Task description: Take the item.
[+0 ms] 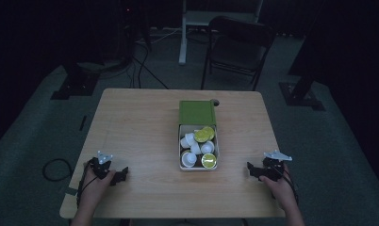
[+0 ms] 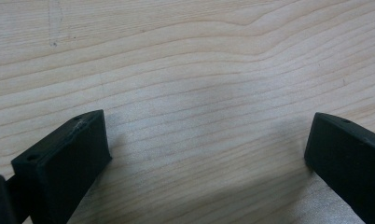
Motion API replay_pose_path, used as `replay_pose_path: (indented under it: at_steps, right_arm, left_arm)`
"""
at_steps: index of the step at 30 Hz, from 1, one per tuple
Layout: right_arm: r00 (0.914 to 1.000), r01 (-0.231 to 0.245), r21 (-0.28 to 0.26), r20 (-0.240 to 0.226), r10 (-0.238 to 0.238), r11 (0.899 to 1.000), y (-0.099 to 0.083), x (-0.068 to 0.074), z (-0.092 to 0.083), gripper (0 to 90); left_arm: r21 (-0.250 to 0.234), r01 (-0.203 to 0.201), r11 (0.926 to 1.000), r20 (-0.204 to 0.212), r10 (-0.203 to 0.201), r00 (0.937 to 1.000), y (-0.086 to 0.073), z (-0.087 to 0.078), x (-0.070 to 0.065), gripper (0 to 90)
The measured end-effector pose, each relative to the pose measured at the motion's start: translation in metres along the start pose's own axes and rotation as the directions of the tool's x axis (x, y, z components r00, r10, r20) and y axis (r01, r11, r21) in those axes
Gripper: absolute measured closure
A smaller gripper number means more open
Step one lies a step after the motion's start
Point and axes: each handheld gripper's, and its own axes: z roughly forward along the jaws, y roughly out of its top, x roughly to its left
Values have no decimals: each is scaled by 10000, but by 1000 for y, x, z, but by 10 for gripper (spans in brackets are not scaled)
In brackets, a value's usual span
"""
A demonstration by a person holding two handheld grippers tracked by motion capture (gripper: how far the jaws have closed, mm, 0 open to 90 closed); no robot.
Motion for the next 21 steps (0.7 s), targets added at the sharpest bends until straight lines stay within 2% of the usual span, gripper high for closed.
replay_pose_path:
  at_steps: [3, 7, 12, 18, 21]
  right_arm:
    - [9998, -174, -130, -80, 173, 9998, 5, 1, -4, 118]
    - [9995, -155, -242, 264, 161, 9996, 12, 3, -9, 112]
    - [9991, -387, -375, 178, 394, 9985, 23, 7, -15, 112]
    - [9990, -435, -512, 21, 437, 9977, 36, 15, -23, 112]
    - [9995, -306, -578, -54, 303, 9979, 42, 20, -27, 113]
  left_arm:
    - [0, 0, 10000, -2, 0, 10000, 0, 0, 0, 0]
    - [5, 0, 10000, 0, 0, 10000, 0, 0, 0, 0]
    - [-9, 6, 10000, 0, -6, 10000, 0, 0, 0, 0]
    - [-7, -7, 10000, 3, 7, 10000, 0, 0, 0, 0]
    - [-9, -10, 10000, 3, 10, 10000, 0, 0, 0, 0]
